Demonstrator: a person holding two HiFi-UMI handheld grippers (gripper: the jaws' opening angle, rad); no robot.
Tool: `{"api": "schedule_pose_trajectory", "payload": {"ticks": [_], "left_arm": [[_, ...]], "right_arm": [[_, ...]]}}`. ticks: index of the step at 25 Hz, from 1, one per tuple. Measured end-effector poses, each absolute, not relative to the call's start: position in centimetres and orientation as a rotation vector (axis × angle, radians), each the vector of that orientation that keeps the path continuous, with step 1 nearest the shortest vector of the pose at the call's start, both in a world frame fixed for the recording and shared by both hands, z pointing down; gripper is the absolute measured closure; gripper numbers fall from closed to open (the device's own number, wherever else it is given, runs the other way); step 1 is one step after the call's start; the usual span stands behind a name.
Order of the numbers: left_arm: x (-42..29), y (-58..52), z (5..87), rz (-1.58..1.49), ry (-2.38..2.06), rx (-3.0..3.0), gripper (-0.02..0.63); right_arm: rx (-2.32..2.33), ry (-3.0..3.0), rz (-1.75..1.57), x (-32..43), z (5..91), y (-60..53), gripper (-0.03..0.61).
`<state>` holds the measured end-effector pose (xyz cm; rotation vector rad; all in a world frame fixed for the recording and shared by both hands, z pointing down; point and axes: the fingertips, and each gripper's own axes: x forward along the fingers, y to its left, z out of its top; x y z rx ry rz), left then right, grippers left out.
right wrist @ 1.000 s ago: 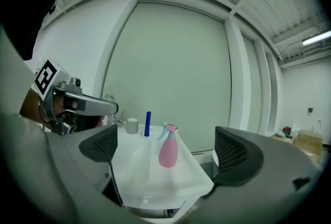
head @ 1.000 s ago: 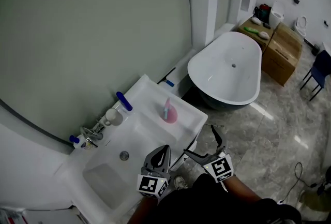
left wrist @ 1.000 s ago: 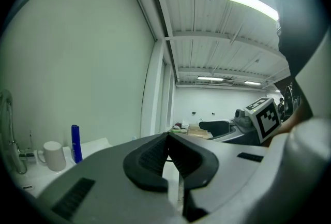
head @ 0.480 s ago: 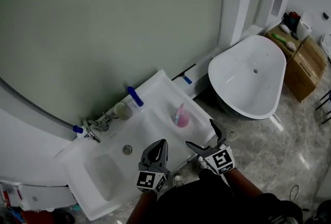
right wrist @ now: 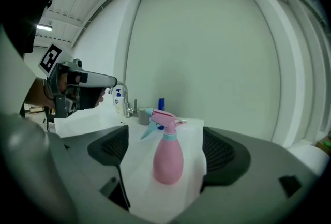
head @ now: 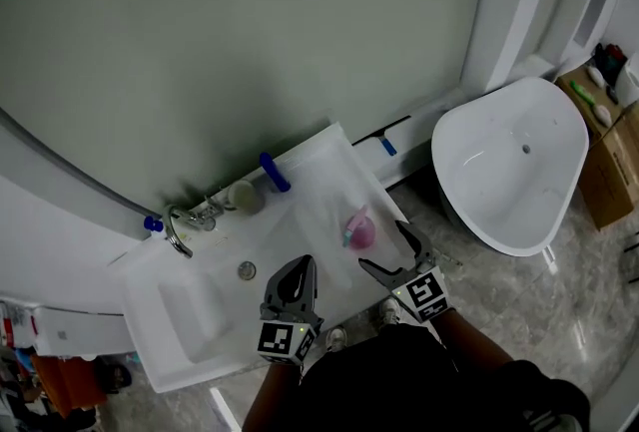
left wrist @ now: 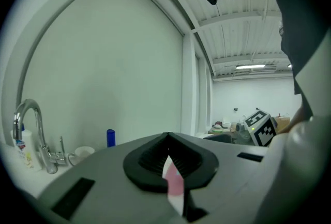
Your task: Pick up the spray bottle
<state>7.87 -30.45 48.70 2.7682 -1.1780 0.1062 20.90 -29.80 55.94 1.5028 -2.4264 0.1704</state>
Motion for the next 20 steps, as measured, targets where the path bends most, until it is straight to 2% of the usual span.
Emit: {"api": "schedule_pose_trajectory", "payload": {"ticks": [5,13,20], "left_arm": [[7.5,-30.2,48.7,0.132,-1.304,2.709,0.620],[6.0,-28.7,48.9,0.153,-1.502,2.576,0.621],[4.1,-28.5,49.4,0.163,-1.538,2.531,0.620]], "right_arm": [[1.393,-2.480,0.197,20.5,57.7,-31.3,0.155],[1.257,-2.517,0.181,19.8,60.6,-33.5,0.235],[1.266,-2.489,0.201,19.2,61.9,-34.7,0.256]]}}
